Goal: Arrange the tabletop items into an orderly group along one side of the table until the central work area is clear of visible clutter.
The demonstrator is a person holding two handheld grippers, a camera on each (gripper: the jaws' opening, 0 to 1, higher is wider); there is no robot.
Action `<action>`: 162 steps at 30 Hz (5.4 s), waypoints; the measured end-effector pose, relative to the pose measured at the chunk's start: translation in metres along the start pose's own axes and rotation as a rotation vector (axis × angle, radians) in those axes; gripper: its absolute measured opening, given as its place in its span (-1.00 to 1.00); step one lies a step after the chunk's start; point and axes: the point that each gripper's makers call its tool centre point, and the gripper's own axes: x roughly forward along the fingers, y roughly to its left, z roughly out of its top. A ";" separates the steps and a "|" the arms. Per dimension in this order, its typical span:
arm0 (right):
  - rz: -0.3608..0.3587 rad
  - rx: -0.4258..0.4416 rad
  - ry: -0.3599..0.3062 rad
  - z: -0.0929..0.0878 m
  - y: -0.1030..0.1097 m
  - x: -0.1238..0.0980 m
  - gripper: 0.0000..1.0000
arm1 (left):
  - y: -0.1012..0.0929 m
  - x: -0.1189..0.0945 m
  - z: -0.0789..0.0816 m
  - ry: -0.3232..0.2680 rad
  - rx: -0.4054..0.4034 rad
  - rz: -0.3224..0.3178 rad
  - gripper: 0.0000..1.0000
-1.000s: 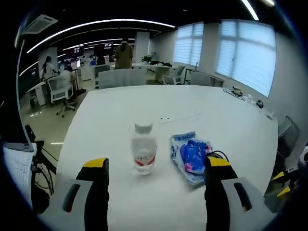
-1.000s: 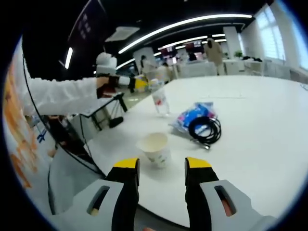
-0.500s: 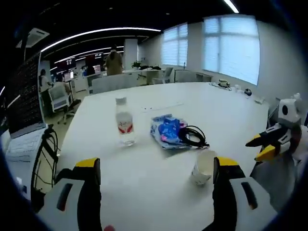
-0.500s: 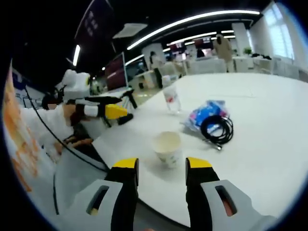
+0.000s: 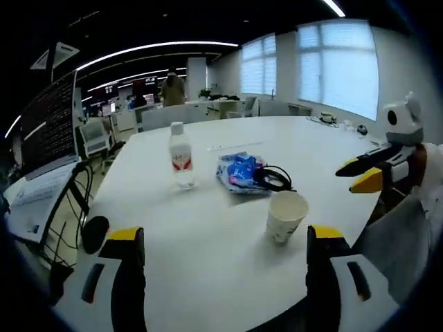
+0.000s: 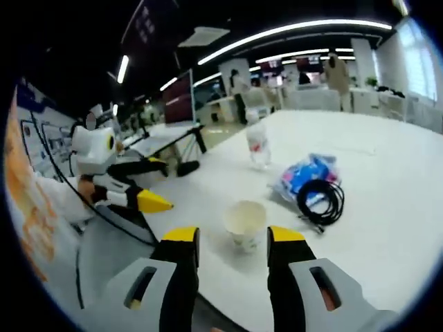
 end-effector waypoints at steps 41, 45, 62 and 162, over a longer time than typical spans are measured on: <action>0.179 -0.605 0.358 0.002 0.013 0.051 -0.09 | -0.023 0.006 -0.018 0.023 0.121 -0.075 0.72; 0.170 -0.599 0.356 0.004 0.012 0.054 -0.13 | -0.023 0.006 -0.018 0.023 0.115 -0.079 0.70; 0.202 -0.501 0.430 -0.014 0.009 0.070 -0.53 | -0.023 0.006 -0.025 0.057 0.110 -0.096 0.58; 0.258 -0.740 0.592 0.070 -0.096 0.250 -1.00 | -0.006 0.007 -0.049 0.176 0.191 -0.019 0.24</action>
